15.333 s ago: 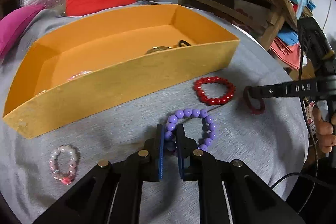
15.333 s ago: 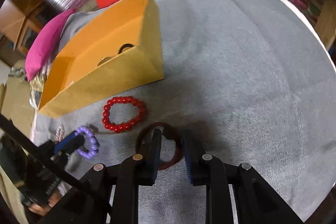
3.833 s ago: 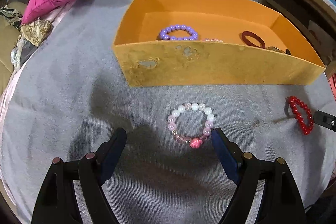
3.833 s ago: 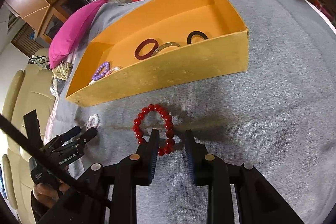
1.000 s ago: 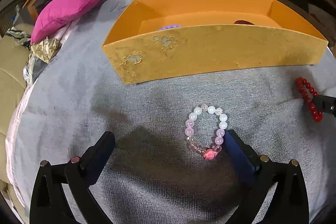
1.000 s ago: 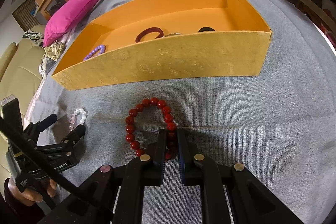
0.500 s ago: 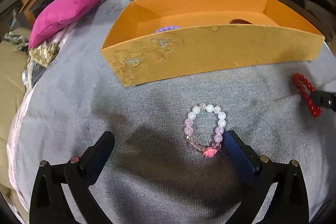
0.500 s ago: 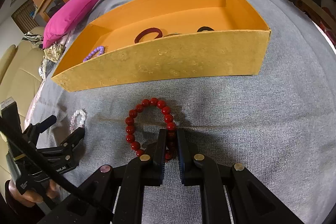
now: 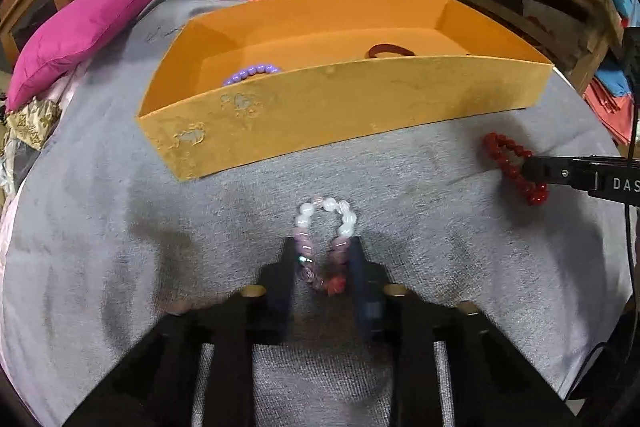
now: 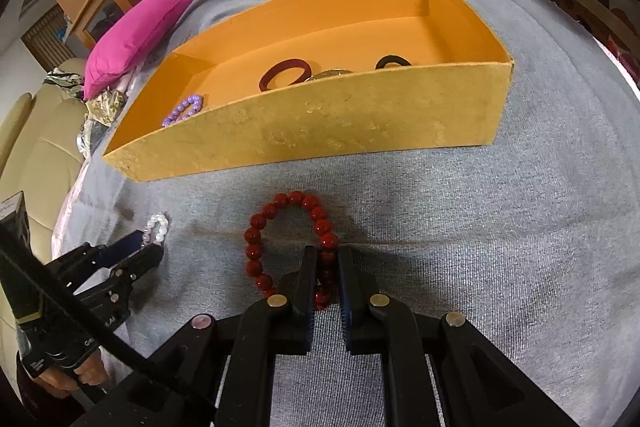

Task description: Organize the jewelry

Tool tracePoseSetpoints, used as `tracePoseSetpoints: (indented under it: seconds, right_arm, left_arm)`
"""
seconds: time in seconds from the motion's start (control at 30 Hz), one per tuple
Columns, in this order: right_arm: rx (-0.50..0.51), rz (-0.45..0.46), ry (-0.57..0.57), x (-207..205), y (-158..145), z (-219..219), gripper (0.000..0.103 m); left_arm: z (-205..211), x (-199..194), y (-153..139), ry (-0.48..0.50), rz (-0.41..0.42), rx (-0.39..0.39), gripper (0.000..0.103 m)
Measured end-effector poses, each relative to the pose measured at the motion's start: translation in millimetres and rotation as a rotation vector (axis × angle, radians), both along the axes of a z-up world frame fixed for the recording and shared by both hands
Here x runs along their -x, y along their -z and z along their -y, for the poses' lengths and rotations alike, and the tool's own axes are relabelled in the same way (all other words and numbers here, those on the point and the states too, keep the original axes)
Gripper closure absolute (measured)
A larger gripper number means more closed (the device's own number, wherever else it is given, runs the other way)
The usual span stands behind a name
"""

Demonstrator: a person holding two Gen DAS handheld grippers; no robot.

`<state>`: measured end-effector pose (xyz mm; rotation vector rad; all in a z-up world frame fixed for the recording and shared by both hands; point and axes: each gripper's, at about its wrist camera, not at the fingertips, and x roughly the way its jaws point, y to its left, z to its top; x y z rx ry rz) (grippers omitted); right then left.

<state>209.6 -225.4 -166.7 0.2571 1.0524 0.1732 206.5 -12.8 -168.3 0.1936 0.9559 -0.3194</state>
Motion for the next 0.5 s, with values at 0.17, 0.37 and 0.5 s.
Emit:
tracePoseSetpoints:
  seconds: [0.17,0.37,0.5]
  right_arm:
    - [-0.026,0.012,0.003,3.8,-4.0,4.7,0.092]
    - [-0.082,0.036,0.009,9.1,-12.9,10.7,0.092]
    - [-0.108,0.047,0.005,12.1,-18.4,11.2,0.092]
  left_arm:
    - [-2.4,4.2,-5.7,0.014,0.026,0.016,0.088]
    - [-6.0,11.7,-17.2,0.022,0.058,0.034,0.096]
    - [-8.3,12.7,-19.9,0.021,0.061,0.033,0.096]
